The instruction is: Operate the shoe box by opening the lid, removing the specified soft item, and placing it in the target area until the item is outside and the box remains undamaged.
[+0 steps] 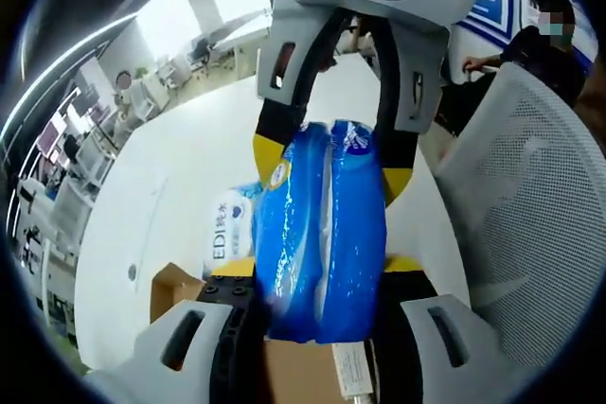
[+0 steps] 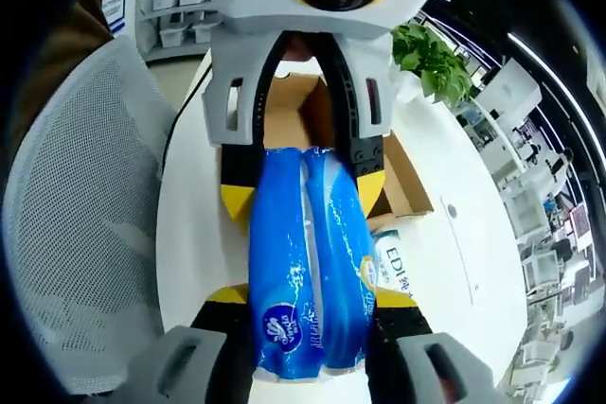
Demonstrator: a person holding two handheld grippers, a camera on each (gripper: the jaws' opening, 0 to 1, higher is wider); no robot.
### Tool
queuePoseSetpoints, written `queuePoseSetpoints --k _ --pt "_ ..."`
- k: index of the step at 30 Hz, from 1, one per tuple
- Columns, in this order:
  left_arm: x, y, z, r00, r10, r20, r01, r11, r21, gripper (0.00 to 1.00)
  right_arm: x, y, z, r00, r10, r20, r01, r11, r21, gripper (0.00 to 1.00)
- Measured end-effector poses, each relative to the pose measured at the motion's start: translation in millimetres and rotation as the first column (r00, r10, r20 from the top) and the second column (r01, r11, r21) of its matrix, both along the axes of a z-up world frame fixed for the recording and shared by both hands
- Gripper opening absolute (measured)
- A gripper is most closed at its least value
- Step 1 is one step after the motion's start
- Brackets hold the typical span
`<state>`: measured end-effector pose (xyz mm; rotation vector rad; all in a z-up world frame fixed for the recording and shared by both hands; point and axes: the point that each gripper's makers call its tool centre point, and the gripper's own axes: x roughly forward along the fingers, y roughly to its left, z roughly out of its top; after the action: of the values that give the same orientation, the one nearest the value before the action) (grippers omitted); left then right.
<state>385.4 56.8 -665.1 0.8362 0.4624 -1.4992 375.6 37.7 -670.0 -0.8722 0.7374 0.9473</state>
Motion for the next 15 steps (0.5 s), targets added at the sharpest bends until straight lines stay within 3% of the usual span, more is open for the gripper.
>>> queuePoseSetpoints --k 15 --pt "2.4 -38 -6.4 0.998 0.045 -0.053 -0.047 0.998 -0.043 0.44 4 -40 -5.7 0.997 0.045 -0.058 -0.047 0.998 -0.033 0.42"
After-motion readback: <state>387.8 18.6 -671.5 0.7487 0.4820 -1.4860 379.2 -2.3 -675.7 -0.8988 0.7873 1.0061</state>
